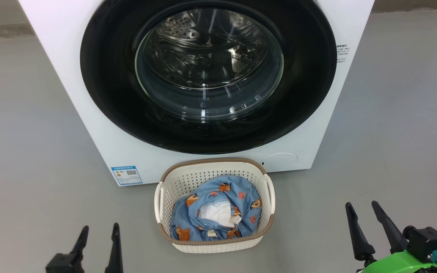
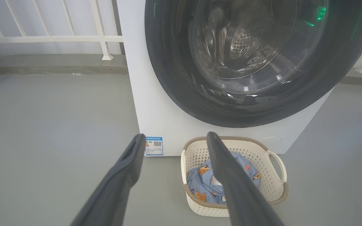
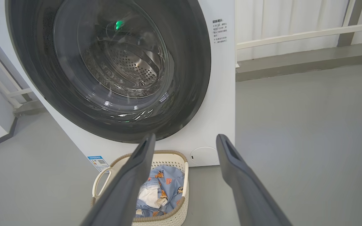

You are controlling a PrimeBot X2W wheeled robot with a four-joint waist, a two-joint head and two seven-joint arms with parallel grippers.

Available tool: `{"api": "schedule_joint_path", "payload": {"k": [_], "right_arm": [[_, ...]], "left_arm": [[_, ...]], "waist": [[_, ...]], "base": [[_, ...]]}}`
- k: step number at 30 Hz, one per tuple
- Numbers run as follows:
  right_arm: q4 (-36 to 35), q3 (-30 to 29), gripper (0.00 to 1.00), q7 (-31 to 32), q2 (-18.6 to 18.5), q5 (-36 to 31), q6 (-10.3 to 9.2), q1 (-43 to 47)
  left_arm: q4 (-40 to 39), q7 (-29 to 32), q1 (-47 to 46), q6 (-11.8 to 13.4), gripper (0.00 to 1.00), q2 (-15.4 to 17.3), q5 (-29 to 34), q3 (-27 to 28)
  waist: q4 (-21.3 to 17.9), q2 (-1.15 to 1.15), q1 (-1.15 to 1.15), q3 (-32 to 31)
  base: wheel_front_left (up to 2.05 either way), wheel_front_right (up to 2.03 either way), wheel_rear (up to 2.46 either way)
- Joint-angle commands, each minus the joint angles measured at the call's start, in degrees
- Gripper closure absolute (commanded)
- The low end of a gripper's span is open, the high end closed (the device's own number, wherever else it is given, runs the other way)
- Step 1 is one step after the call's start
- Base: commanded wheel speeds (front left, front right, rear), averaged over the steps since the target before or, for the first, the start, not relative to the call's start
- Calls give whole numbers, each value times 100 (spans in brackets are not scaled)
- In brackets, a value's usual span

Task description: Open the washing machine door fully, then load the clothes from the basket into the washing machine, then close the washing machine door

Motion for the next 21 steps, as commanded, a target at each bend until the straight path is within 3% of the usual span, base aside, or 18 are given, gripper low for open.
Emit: {"api": "schedule_joint_path", "payload": {"k": [1,7,21], "right_arm": [[-169,137,0,-88,-54,-228,7,-53],[-213,140,0,-188,-45,-658,8,-28],[-288,-176,0,-406,76,-1502,9,55]], "left_arm": [[-198,-98,-92,78,0,127,241,102],[-259,-198,-46,301,0,176,583,41],[-375,-417,-7,494,0,225,1466,49]], "waist": [[3,0,0,-2],[8,0,0,-4],[24,0,0,12]], "base": [[0,0,0],[0,0,0],[0,0,0]]}}
